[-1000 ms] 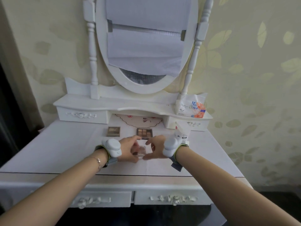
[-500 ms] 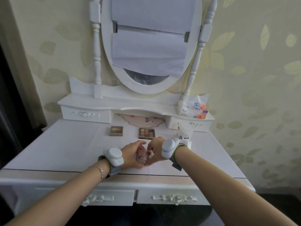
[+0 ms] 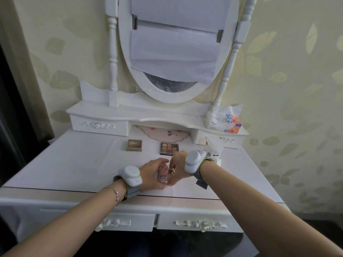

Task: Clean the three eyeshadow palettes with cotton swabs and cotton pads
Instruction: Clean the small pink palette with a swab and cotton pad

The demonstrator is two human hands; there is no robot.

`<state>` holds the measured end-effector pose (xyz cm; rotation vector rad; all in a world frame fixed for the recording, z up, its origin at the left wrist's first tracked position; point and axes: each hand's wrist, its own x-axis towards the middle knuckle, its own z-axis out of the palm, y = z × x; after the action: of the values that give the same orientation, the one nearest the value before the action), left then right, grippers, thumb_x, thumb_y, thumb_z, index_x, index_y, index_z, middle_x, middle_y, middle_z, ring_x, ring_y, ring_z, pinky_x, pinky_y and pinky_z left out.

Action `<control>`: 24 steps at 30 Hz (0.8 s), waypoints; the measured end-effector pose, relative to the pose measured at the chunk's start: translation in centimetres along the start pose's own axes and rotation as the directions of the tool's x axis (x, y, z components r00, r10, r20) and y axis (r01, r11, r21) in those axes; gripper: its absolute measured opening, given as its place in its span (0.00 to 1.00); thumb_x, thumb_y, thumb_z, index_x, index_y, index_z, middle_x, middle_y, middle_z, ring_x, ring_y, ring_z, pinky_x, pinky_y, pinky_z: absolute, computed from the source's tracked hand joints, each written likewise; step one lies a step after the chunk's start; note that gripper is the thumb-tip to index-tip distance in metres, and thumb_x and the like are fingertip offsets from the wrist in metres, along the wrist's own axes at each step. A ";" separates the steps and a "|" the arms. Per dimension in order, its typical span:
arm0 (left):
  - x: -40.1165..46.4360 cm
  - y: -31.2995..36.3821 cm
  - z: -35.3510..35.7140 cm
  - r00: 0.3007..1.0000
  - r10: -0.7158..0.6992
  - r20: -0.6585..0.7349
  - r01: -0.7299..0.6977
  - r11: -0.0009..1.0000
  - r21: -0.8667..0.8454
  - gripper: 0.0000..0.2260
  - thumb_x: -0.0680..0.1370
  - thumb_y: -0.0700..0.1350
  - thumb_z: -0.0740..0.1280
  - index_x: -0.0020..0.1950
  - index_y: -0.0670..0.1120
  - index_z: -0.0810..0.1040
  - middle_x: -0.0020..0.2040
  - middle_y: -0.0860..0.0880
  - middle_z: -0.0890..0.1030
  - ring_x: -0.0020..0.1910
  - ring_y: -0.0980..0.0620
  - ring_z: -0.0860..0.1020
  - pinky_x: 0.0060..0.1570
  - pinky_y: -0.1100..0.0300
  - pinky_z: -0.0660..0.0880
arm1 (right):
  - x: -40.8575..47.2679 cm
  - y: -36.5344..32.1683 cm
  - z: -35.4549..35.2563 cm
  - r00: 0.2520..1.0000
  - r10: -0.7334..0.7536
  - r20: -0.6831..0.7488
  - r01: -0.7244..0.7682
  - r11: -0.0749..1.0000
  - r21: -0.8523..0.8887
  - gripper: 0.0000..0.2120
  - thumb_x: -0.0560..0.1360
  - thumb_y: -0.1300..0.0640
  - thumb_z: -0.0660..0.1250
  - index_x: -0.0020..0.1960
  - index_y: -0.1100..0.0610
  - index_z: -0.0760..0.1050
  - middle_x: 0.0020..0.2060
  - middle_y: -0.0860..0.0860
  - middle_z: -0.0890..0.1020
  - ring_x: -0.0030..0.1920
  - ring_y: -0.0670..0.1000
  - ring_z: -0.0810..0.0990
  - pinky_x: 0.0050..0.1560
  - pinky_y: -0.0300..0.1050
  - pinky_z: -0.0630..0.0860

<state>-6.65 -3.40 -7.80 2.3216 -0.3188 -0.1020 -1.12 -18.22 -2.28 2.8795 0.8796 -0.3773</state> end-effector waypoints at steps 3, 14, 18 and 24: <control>-0.1 0.2 -0.1 1.000 -0.005 0.014 0.005 1.000 0.002 0.40 0.58 0.56 0.68 0.69 0.47 0.63 0.55 0.54 0.74 0.62 0.53 0.72 0.64 0.60 0.68 | 0.3 0.1 0.1 1.000 0.004 0.009 -0.004 1.000 -0.011 0.21 0.58 0.37 0.72 0.39 0.54 0.77 0.34 0.45 0.75 0.35 0.50 0.74 0.41 0.42 0.74; -0.2 0.8 0.0 0.999 0.026 -0.030 -0.027 1.000 -0.007 0.35 0.61 0.51 0.67 0.67 0.47 0.66 0.52 0.57 0.74 0.57 0.55 0.74 0.51 0.74 0.65 | 0.7 0.0 0.2 1.000 0.010 -0.005 -0.010 0.998 -0.054 0.19 0.56 0.39 0.70 0.29 0.52 0.68 0.28 0.46 0.70 0.31 0.51 0.69 0.37 0.41 0.69; -0.3 0.9 0.0 0.999 0.035 -0.028 -0.034 0.999 0.023 0.34 0.61 0.51 0.66 0.67 0.47 0.66 0.52 0.56 0.73 0.57 0.56 0.72 0.53 0.70 0.64 | 0.5 -0.2 0.4 1.000 0.007 -0.011 -0.007 0.999 -0.049 0.18 0.58 0.41 0.71 0.30 0.52 0.67 0.27 0.46 0.69 0.31 0.52 0.68 0.36 0.40 0.68; -0.2 1.0 0.1 0.998 0.041 -0.049 -0.040 0.999 0.021 0.33 0.61 0.53 0.66 0.66 0.46 0.67 0.52 0.55 0.73 0.52 0.57 0.72 0.49 0.73 0.65 | 0.5 -0.1 0.1 1.000 -0.011 -0.003 0.011 0.998 -0.059 0.19 0.59 0.42 0.70 0.28 0.53 0.65 0.27 0.47 0.67 0.31 0.52 0.66 0.35 0.41 0.66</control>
<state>-7.09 -4.08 -7.22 2.3324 -0.3428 -0.0221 -0.85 -17.88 -2.51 2.8233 0.8917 -0.3413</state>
